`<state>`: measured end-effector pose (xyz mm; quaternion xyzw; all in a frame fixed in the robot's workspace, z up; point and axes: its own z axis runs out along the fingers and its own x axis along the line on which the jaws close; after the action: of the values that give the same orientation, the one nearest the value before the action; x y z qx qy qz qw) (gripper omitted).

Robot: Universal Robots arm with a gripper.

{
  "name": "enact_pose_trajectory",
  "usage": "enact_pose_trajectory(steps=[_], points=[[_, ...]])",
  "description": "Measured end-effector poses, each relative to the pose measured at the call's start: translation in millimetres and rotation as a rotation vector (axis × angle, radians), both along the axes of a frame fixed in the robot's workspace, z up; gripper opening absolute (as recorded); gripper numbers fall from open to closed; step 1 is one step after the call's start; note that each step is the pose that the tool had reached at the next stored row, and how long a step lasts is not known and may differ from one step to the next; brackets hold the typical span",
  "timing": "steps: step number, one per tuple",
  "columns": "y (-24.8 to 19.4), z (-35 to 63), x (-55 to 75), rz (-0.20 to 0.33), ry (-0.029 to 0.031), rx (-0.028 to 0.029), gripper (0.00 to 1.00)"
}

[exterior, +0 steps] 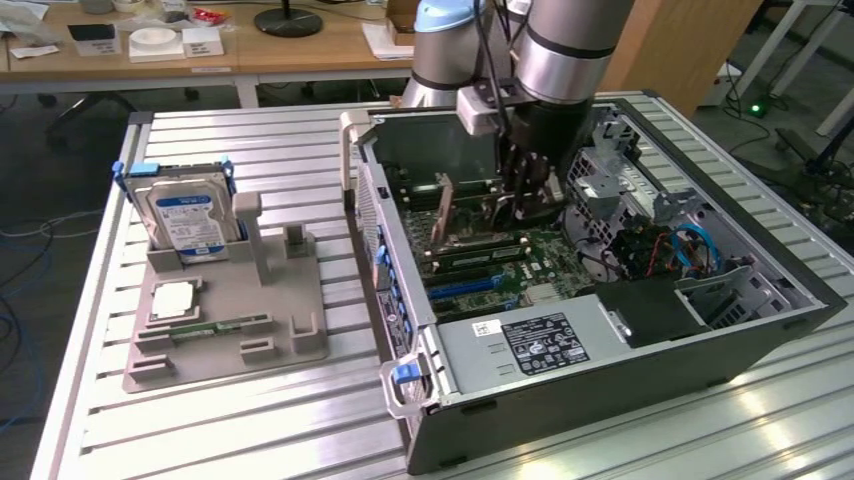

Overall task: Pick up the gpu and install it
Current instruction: 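Insert the gpu into the slot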

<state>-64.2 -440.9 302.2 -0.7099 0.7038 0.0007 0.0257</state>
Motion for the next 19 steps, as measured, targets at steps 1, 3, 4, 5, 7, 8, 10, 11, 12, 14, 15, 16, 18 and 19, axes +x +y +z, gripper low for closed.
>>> enact_pose_trajectory(steps=[1,3,4,5,7,8,10,11,12,14,15,16,18,19], points=[[-0.1,-1.8,-1.5,0.0,0.0,-0.0006,0.28],[-2.5,-4.4,-2.5,0.0,0.0001,-0.0009,0.28],[-4.1,-5.4,-2.7,0.0,0.0,-0.001,0.28],[-5.8,-6.5,-2.9,0.0,0.0001,-0.0011,0.28],[-6.8,-9.4,-5.2,-0.001,0.0,-0.0018,0.28],[-6.8,-11.1,-7.8,-0.001,0.0,-0.0037,0.28],[-6.8,-14.7,-12.4,-0.003,0.0,-0.0086,0.28],[-6.9,-16.5,-13.2,-0.004,0.0,-0.009,0.28],[-7.5,-17.7,-13.3,-0.004,0.0001,-0.0094,0.28],[-7.8,-20.9,-14.3,-0.005,0.0,-0.0103,0.28],[-7.8,-22.6,-16.1,-0.006,0.0,-0.0118,0.28],[-7.9,-24.5,-17.9,-0.007,-0.0001,-0.0132,0.28],[-7.8,-28.2,-20.0,-0.01,0.0001,-0.0152,0.28],[-7.9,-29.7,-20.1,-0.01,0.0,-0.0153,0.28]])
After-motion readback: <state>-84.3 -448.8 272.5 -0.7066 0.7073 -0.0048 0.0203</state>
